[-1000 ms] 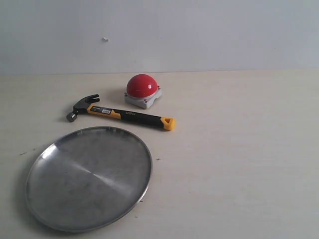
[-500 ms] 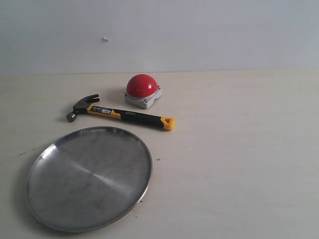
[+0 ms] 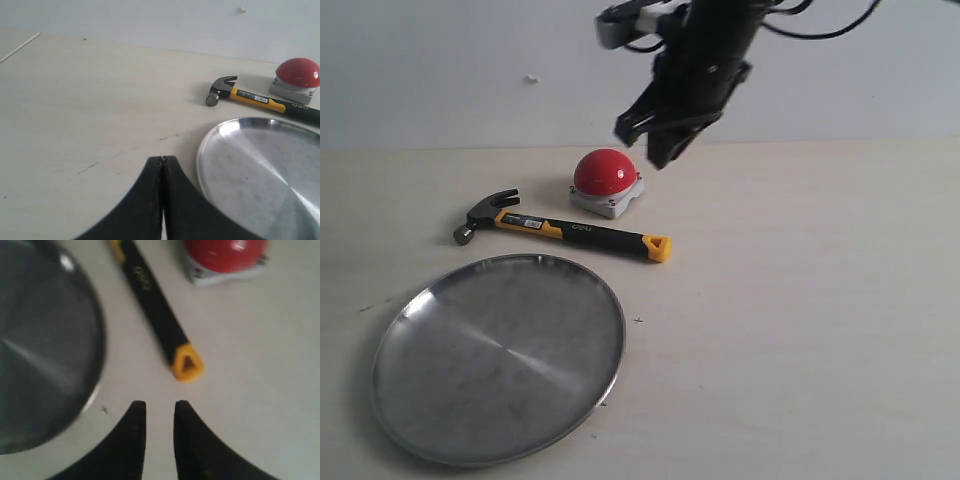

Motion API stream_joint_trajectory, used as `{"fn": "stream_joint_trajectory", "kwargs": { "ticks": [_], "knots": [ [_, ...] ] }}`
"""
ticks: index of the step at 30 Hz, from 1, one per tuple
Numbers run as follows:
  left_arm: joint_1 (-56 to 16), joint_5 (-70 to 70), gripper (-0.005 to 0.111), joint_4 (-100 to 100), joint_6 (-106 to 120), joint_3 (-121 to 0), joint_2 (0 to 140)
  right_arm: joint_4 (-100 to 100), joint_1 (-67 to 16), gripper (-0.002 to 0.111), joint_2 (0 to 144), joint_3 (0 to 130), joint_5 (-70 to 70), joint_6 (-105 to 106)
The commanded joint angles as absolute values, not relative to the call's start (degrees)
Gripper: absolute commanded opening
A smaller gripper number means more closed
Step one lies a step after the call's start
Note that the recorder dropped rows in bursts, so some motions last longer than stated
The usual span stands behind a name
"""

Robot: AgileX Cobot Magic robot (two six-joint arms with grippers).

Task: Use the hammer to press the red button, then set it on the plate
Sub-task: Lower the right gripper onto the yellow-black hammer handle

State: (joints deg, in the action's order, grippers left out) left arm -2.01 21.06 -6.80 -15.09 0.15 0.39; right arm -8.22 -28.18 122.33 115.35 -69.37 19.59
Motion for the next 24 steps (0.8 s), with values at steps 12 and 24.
{"fn": "stream_joint_trajectory", "kwargs": {
  "ticks": [12,24],
  "knots": [
    [-2.21,20.89,0.000,-6.87,-14.96,0.00,0.00,-5.54,-41.03,0.051,138.14,129.05,-60.82,23.30],
    [-2.21,20.89,0.000,-6.87,-14.96,0.00,0.00,-3.54,-41.32,0.058,149.59,144.45,-53.70,19.15]
  ]
}}
